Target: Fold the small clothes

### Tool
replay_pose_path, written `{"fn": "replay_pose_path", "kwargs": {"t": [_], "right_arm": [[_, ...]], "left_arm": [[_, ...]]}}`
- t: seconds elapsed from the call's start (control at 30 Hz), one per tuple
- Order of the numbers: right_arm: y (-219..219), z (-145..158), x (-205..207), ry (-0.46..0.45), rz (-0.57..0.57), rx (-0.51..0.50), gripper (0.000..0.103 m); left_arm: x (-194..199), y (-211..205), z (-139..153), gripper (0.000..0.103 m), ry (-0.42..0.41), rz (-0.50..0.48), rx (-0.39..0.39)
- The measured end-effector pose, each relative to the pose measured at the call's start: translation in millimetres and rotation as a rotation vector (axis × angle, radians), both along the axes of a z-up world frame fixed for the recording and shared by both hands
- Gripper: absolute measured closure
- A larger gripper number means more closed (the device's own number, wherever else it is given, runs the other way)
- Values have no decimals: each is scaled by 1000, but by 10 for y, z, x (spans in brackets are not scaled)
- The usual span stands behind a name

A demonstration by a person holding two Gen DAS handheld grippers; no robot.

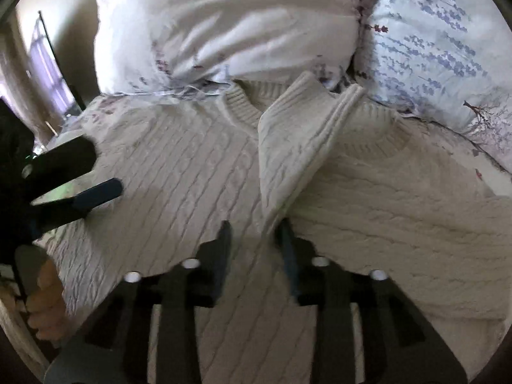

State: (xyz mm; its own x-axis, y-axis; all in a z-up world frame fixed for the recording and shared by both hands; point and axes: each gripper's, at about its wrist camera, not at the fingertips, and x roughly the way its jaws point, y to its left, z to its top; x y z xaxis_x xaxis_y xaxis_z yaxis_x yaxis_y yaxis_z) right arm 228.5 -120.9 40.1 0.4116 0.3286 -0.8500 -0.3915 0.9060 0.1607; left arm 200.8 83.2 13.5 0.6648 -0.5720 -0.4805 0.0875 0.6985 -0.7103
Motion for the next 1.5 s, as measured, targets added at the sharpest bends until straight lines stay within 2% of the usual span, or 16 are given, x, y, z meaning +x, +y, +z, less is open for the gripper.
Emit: {"fn": "replay_pose_path", "kwargs": {"t": [0.03,0.07,0.23,0.3,0.37,0.47,0.63,0.73,0.8,0.87,0.97,1.07,1.13,1.27,1.37,1.5], "right_arm": [[-24,49,-27,-6,3,20,49],[-62,105,-36,-10,-7,43,46],[-372,311,-53,7,-59,172,45],[-606,373,-56,30,-125,247,45],[-822,346,71,94,-223,355,45],[-901,269,263,171,-283,439,45],[-555,41,597,289,-253,516,45],[-276,84,607,296,-166,611,45],[-167,140,561,290,-106,639,45],[-162,159,469,303,-83,654,45],[-382,230,313,297,-110,681,45],[-746,313,132,267,-216,658,45],[-1088,345,-20,240,-344,613,45],[-1836,309,-348,219,-652,548,46],[-2245,191,-493,226,-810,569,46],[-2511,11,-518,227,-893,639,58]], "left_arm": [[0,-7,1,2,1,-4,3],[3,-21,6,2,1,-8,7],[-33,-55,15,2,35,-19,10],[-23,-139,49,2,66,-72,-6],[-22,-210,93,2,78,-88,8],[-38,-229,130,2,77,-65,35],[-66,23,101,2,121,5,-17],[-79,161,73,2,142,41,-25],[-81,199,48,2,153,46,-25],[-66,187,22,2,163,34,-34],[-37,105,17,2,167,16,-30],[-8,42,22,3,171,-3,-30],[22,3,22,7,179,-10,-32],[120,-52,-9,23,210,-21,-39],[196,-96,-30,34,237,-20,-26],[310,-158,-58,52,258,-19,4]]}}
